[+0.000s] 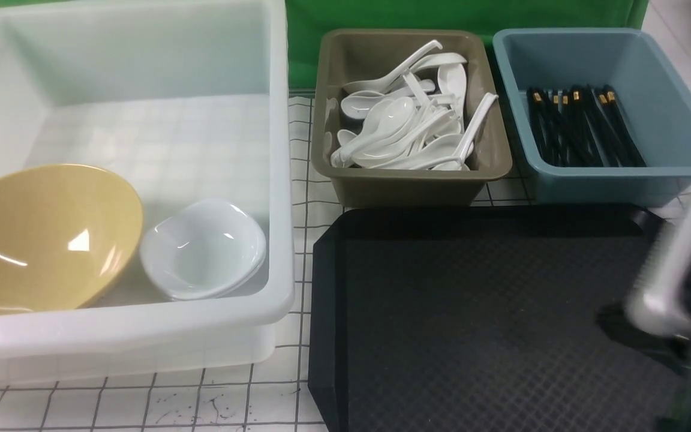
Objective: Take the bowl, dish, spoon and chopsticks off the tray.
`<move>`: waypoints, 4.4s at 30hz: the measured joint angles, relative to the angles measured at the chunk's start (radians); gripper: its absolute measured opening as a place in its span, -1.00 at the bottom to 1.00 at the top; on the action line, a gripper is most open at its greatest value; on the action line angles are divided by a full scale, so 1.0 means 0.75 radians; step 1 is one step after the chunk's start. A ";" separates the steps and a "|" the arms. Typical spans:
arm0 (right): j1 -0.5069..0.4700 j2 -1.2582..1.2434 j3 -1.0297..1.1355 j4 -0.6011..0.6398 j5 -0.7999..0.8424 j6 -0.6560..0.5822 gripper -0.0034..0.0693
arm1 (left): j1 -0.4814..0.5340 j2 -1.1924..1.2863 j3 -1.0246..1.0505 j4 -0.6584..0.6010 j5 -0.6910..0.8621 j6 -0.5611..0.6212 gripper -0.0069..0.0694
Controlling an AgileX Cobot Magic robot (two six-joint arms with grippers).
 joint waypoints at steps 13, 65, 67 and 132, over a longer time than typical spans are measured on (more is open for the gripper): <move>-0.678 -1.034 0.796 -0.014 -0.574 0.272 -0.80 | 0.000 -0.001 0.000 0.001 0.005 0.000 -0.85; -0.780 -1.040 0.811 -0.019 -0.337 0.399 -0.77 | 0.322 -0.118 0.296 -0.800 -0.367 0.546 -0.85; -0.780 -1.040 0.811 -0.019 -0.337 0.399 -0.77 | 0.324 -0.118 0.345 -0.917 -0.384 0.639 -0.85; -0.780 -1.040 0.811 -0.020 -0.336 0.399 -0.64 | 0.306 -0.118 0.366 -1.189 0.044 0.947 -0.85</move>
